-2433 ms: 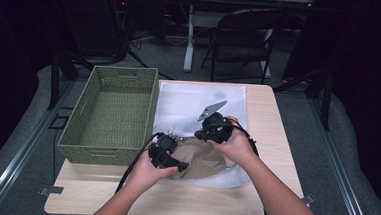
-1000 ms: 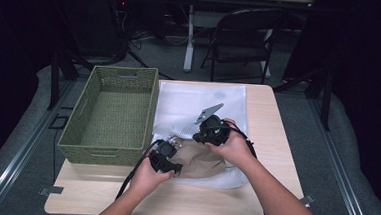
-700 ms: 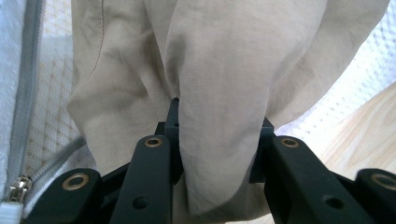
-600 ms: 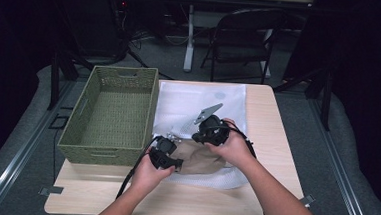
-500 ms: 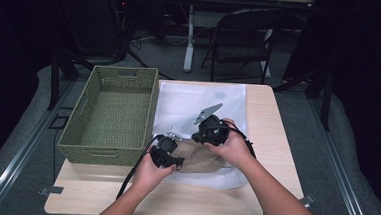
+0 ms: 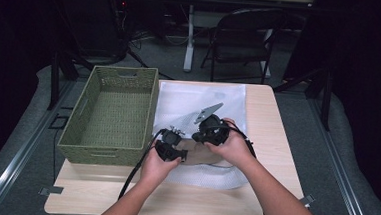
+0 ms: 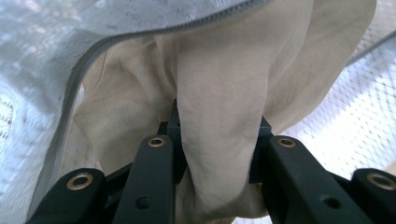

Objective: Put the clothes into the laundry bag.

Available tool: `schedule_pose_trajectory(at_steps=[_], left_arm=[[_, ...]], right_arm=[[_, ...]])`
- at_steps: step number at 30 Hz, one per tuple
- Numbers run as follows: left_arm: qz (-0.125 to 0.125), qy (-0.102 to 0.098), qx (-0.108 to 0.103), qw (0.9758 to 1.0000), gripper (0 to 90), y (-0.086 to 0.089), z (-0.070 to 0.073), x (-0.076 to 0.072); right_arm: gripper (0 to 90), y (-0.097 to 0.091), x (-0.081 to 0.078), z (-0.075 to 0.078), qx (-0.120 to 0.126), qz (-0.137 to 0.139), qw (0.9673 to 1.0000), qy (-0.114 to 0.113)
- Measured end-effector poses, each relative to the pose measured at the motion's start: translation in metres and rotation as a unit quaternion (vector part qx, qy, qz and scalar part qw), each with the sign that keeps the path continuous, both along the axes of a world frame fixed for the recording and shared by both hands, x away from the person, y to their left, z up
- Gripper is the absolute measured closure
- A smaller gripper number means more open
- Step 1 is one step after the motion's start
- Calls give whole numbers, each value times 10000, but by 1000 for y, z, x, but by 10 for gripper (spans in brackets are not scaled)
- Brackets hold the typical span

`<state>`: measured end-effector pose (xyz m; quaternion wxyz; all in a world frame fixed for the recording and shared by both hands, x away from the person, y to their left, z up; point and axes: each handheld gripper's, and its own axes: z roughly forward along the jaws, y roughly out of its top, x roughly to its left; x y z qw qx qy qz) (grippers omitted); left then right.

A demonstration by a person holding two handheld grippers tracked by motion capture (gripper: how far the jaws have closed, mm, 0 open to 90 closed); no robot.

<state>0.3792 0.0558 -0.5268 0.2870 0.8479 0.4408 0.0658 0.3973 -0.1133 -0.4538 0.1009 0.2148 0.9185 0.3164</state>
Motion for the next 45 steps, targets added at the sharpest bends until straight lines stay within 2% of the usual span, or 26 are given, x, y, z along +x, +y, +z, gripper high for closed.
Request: schedule_pose_trajectory(at_steps=[1, 9, 14, 21, 23, 26, 29, 35, 40, 45], left_arm=[[38, 28, -25, 10000, 720, -1, -1, 0], [195, -141, 0, 9997, 720, -6, -3, 7], [141, -107, 167, 9997, 703, -9, -10, 6], [71, 13, 150, 9999, 553, -8, -7, 3], [47, 10, 153, 9999, 491, -7, -6, 1], [-63, -9, 200, 9998, 459, -5, -3, -5], [-73, -64, 181, 9998, 422, -2, -1, -12], [-157, -179, 165, 9996, 397, 8, 5, -27], [-239, -176, 105, 9995, 397, 18, 8, -38], [-342, -142, 67, 9993, 406, 29, 4, -45]], right_arm=[[885, 0, 0, 0, 7, -15, 10000, 1], [885, -1, 1, 1, -18, 1, 10000, 1], [884, -2, 1, 0, -32, -18, 10000, 14], [884, -3, 2, -1, -56, -49, 10000, 23], [884, -4, 2, -2, -32, -67, 10000, 15], [884, -4, 2, -3, -2, -63, 10000, 55], [883, -5, 2, -4, -32, -69, 10000, 44], [882, -5, 0, -9, -79, -73, 9999, 81], [880, -7, -3, -13, -63, -47, 9998, 165], [876, -9, -5, -19, -103, -21, 9997, 216]])
